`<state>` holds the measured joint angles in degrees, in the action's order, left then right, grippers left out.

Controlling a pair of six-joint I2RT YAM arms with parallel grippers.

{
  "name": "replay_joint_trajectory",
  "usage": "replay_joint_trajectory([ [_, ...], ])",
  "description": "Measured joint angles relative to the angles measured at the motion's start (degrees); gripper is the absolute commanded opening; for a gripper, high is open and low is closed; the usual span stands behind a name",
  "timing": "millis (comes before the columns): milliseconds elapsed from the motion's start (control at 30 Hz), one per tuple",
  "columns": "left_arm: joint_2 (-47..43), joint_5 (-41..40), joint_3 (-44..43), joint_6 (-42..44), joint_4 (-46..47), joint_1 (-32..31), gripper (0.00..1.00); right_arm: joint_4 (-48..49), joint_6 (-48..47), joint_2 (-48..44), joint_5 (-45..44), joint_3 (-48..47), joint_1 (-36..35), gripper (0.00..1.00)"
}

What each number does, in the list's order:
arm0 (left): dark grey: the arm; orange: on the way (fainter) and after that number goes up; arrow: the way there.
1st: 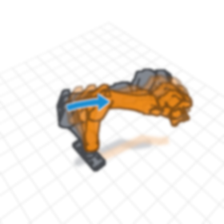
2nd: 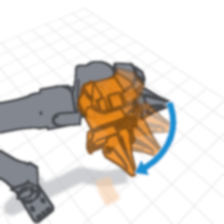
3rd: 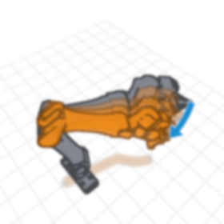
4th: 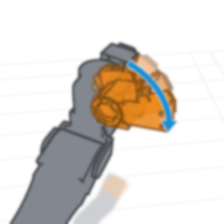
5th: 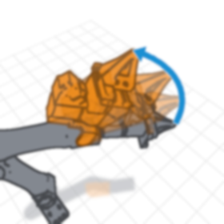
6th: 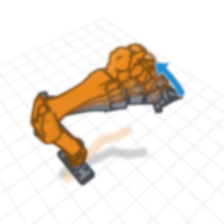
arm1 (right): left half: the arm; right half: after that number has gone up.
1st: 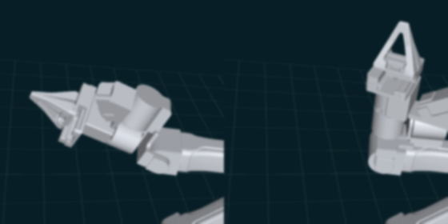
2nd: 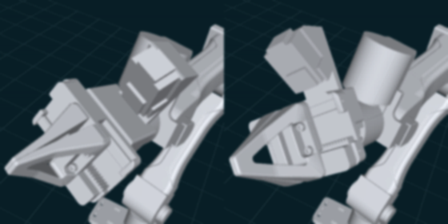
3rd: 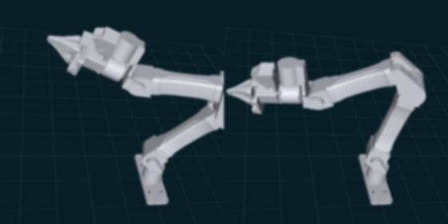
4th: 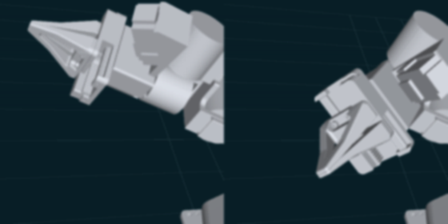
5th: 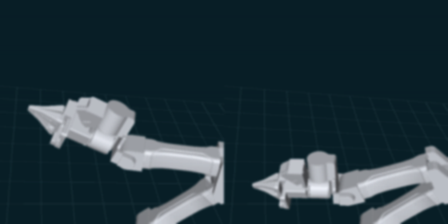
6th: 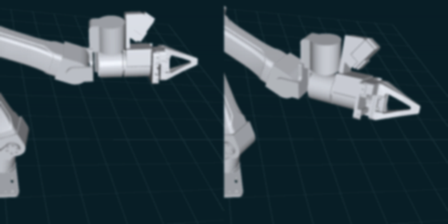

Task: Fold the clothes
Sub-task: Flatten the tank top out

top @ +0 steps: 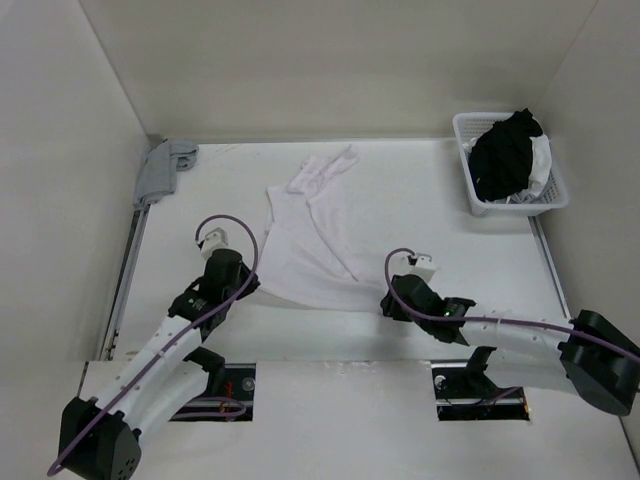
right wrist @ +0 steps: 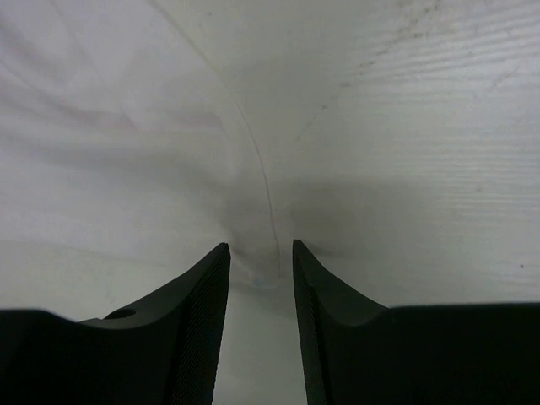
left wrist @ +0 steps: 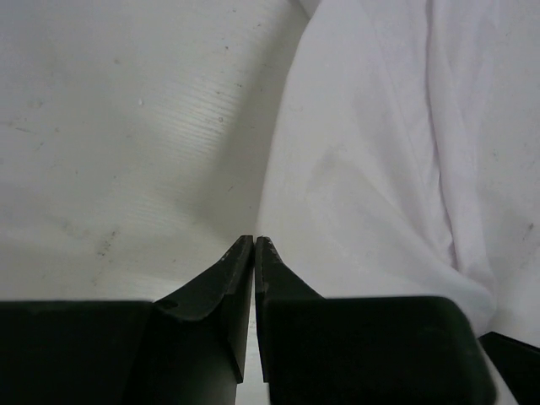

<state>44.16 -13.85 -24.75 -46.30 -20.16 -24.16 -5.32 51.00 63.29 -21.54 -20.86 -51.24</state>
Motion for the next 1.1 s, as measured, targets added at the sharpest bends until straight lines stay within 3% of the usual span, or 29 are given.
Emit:
replay_joint_trajectory([
  [267,-4.1,0.4,2.0,-0.9,-2.9,0.1,0.04,-0.7,5.2,4.5,0.2,-3.1,-5.3,0.41],
  [700,-11.2,0.3,2.3,0.2,-4.2,2.1,0.04,-13.1,12.3,1.7,-5.7,-4.7,-7.6,0.44],
  [1100,-11.6,0.0,2.3,0.4,-4.5,2.4,0.04,-10.4,12.3,2.5,-4.3,-4.7,-7.6,0.42],
])
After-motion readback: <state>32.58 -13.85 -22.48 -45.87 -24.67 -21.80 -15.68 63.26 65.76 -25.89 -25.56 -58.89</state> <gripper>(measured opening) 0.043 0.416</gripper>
